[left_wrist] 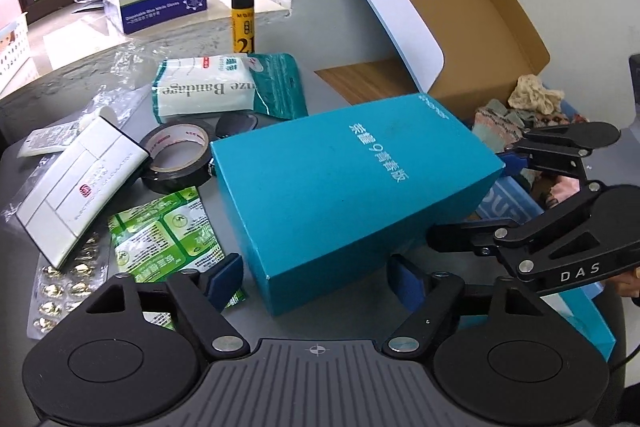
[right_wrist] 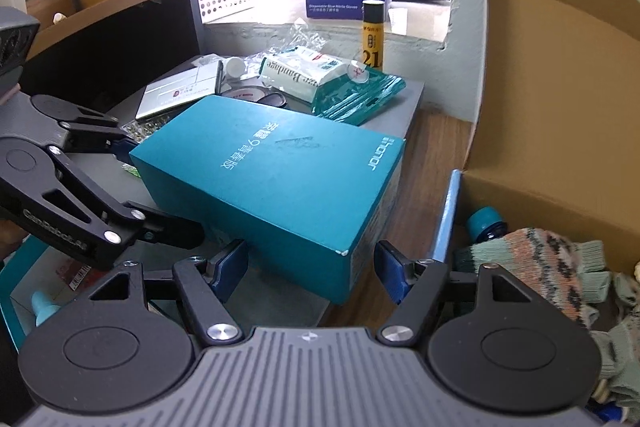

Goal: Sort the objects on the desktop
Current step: 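Carry the large teal box with the left tool onto the open teal box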

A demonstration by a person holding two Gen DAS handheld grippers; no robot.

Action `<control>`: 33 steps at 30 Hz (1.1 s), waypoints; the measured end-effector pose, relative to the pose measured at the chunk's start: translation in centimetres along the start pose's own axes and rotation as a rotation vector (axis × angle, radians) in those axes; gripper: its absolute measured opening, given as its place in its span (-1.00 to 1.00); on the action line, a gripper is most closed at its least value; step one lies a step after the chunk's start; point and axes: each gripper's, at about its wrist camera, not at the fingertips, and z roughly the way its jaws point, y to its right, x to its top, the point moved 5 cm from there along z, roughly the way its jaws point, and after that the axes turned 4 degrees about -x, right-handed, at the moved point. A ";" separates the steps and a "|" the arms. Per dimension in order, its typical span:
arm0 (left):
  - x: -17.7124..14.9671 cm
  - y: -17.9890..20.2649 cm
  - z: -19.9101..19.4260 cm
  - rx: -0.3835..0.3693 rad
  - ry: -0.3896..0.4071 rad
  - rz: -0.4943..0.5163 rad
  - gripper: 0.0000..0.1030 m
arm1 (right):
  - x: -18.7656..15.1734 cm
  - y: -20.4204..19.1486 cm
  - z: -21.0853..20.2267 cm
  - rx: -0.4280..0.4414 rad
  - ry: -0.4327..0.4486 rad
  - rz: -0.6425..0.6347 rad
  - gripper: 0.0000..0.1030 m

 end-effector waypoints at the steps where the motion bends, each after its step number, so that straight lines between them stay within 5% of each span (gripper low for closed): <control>1: 0.0 0.0 0.0 -0.001 0.003 0.001 0.53 | 0.0 0.0 0.1 0.005 0.002 0.003 0.51; 33: -0.7 4.5 -9.3 0.100 0.186 0.110 0.44 | 0.3 -3.1 -9.5 0.001 0.159 -0.087 0.35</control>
